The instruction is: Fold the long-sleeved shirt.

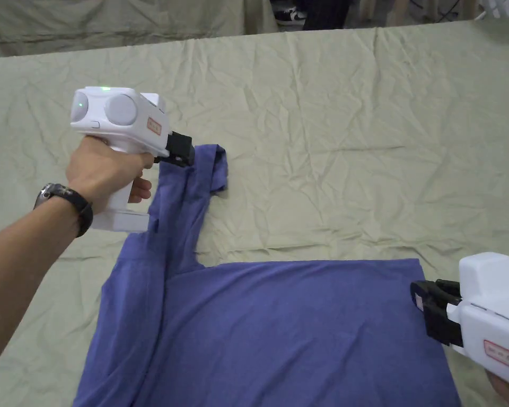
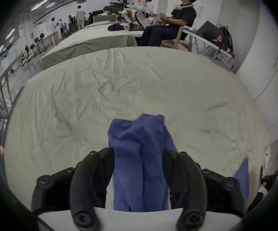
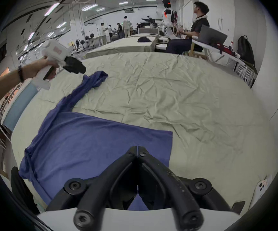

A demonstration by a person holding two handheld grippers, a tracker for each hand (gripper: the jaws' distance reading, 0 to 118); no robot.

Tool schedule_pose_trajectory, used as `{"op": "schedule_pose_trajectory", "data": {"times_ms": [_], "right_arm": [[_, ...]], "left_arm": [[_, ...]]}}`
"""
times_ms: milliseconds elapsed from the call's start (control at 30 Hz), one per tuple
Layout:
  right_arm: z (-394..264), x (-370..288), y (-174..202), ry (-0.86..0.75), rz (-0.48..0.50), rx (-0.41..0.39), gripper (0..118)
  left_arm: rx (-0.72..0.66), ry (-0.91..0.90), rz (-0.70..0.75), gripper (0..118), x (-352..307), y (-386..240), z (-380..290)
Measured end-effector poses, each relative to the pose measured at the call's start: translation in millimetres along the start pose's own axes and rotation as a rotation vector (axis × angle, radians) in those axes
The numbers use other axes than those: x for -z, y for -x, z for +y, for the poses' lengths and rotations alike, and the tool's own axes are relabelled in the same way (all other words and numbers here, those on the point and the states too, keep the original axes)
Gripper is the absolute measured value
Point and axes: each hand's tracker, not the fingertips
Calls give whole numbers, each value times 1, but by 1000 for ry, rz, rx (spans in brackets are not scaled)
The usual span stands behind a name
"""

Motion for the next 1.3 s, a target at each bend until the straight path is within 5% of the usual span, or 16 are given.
{"op": "schedule_pose_trajectory", "data": {"times_ms": [400, 500, 933, 1300], "right_arm": [[-20, 28, -19, 76, -23, 39, 1], [-21, 24, -18, 77, -25, 42, 1], [-27, -56, 3, -36, -7, 49, 1], [-58, -130, 36, -137, 45, 57, 1]], "left_arm": [[-17, 47, 19, 53, 83, -1, -2], [4, 32, 20, 7, 74, -5, 0], [-13, -194, 42, 7, -89, -9, -32], [-79, -351, 54, 7, -234, -34, -205]]}}
